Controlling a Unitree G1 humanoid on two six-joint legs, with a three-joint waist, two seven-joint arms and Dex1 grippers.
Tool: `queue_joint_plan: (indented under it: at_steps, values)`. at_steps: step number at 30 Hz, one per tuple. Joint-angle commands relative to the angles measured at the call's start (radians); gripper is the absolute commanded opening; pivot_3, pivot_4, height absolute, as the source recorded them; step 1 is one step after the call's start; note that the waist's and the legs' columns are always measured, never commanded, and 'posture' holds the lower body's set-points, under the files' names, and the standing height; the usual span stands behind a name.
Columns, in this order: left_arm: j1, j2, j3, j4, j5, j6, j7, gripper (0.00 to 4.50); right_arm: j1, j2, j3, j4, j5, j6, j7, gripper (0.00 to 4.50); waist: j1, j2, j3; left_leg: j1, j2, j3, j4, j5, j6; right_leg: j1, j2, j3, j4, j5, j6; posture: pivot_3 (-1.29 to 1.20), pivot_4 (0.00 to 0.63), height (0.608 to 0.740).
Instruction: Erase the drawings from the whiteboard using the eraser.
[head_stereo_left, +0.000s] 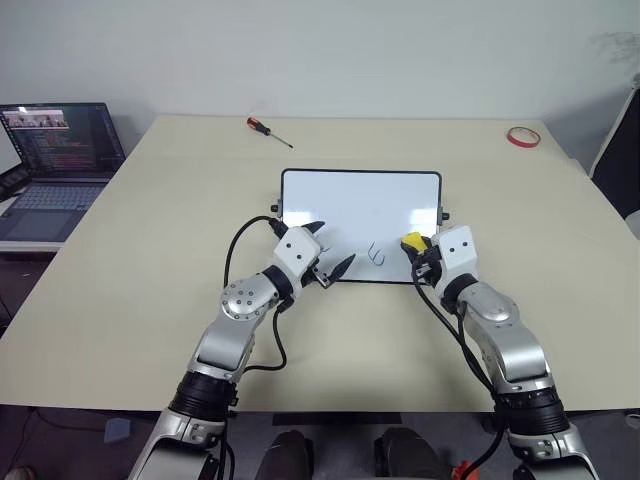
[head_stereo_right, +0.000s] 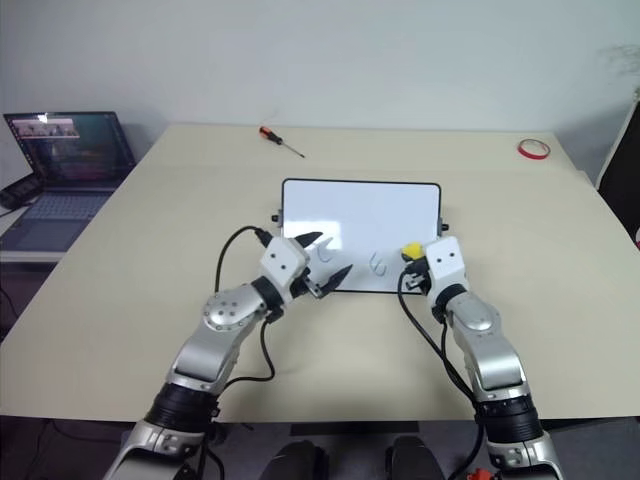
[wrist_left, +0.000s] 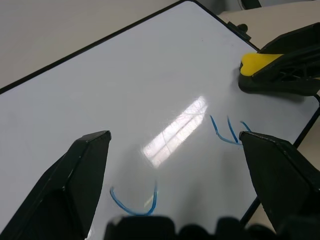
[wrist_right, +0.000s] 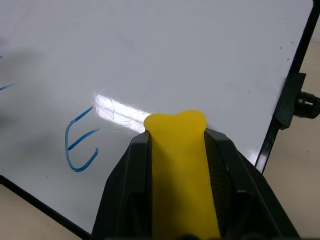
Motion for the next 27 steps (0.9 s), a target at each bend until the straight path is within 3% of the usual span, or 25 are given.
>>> queue_joint_plan:
  at_steps: [1,9,17,22,27]
  values:
    - [0.010,-0.003,0.013,-0.063,-0.021,0.008,-0.005,4.50,0.025,0.014,-0.040,0.037,0.035,0.058,0.000,1.12,0.002,0.000,0.000,0.000,0.000,0.000,0.000,0.000,0.000,0.000,0.000,0.000,0.000,0.000,0.000,0.00,0.150,0.740]
    - [0.212,0.043,0.094,-0.267,-0.135,0.021,-0.049,4.50,0.078,0.000,-0.078,-0.040,0.121,0.040,0.076,1.12,-0.001,0.000,0.002,-0.001,0.001,0.001,-0.003,0.000,0.000,-0.002,-0.001,0.002,-0.002,0.000,0.000,0.00,0.150,0.740]
    - [0.487,0.086,0.155,-0.404,-0.128,-0.081,-0.030,4.50,0.206,-0.077,-0.150,-0.110,0.197,-0.009,0.167,1.12,0.010,0.000,0.004,-0.005,0.001,0.001,-0.003,-0.001,0.000,-0.004,-0.003,0.001,-0.004,-0.001,-0.001,0.00,0.150,0.740]
    - [0.522,0.064,0.139,-0.418,-0.116,-0.090,0.003,4.50,0.229,-0.103,-0.147,-0.106,0.160,-0.193,0.212,1.12,0.012,0.002,0.012,-0.006,0.001,0.000,-0.002,-0.001,0.000,-0.005,-0.003,0.000,-0.004,-0.001,-0.001,0.00,0.150,0.740]
    - [0.531,0.055,0.134,-0.434,-0.105,-0.087,0.021,4.50,0.209,-0.118,-0.156,-0.017,0.125,-0.313,0.211,1.12,0.012,0.002,0.012,-0.018,0.001,0.001,-0.002,-0.001,0.000,-0.018,-0.002,0.000,-0.003,0.000,-0.001,0.00,0.150,0.740]
